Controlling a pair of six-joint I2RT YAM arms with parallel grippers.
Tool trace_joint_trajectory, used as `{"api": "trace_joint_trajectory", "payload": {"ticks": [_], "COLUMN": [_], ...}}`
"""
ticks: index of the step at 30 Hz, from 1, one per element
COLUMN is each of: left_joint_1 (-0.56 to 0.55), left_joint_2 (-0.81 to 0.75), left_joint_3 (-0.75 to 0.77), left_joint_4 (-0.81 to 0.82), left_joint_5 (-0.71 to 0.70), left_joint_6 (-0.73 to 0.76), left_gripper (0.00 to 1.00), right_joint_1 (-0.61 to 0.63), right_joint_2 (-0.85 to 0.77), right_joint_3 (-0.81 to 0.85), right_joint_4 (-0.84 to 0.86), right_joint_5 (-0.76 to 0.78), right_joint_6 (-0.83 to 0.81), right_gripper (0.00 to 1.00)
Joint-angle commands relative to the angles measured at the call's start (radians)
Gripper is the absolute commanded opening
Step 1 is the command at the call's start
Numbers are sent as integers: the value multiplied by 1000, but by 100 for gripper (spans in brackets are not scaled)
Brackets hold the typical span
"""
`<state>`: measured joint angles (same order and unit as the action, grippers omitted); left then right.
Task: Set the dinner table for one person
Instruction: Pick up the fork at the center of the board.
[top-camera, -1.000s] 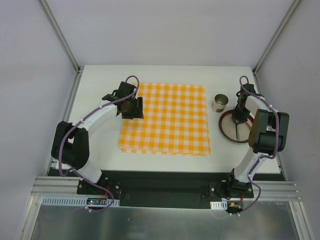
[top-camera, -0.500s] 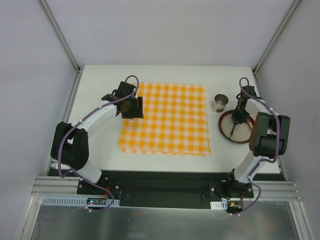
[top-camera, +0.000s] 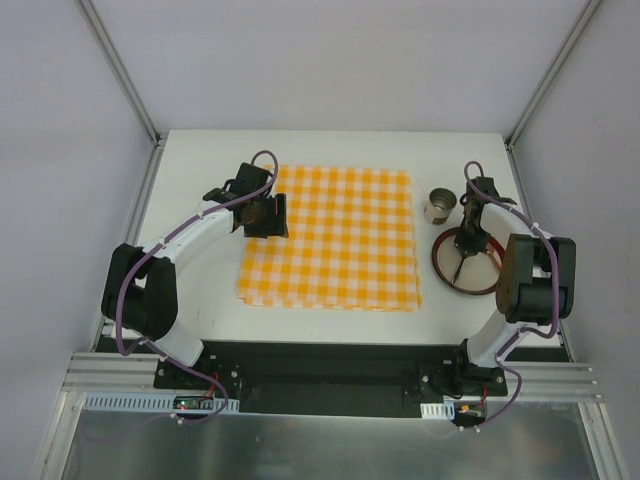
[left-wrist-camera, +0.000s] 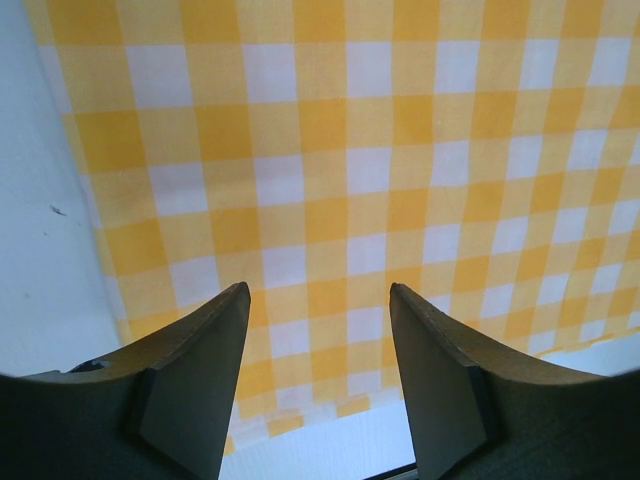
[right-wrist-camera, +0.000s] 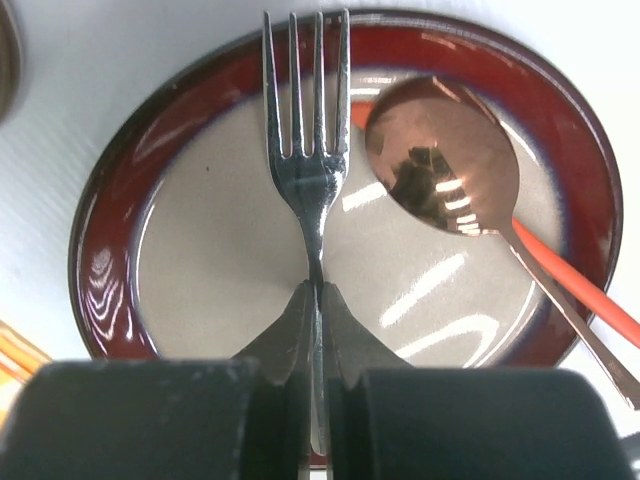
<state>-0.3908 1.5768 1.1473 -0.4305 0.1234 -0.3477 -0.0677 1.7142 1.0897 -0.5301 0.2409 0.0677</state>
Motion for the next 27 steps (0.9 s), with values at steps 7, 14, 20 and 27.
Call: {"api": "trace_joint_trajectory", "payload": {"ticks": [7, 14, 20, 27], "left_joint_1": [9, 9, 9, 9], "left_joint_2": [-43, -49, -46, -55], "left_joint_3": [14, 5, 12, 17], "left_joint_4": [3, 6, 3, 3], "left_joint_5": [30, 21, 28, 13], "left_joint_6": [-4, -4, -4, 1], "left_gripper": [58, 59, 59, 59], "right_joint_1": [19, 34, 58, 66], "right_joint_2": [-101, -110, -169, -234], "right_joint_3": [-7, -11, -63, -146], "right_joint_4": [-114, -111, -113, -100], "right_joint_5": [37, 17, 21, 17], "right_joint_6": [23, 32, 47, 47], "right_gripper": [1, 1, 1, 1]}}
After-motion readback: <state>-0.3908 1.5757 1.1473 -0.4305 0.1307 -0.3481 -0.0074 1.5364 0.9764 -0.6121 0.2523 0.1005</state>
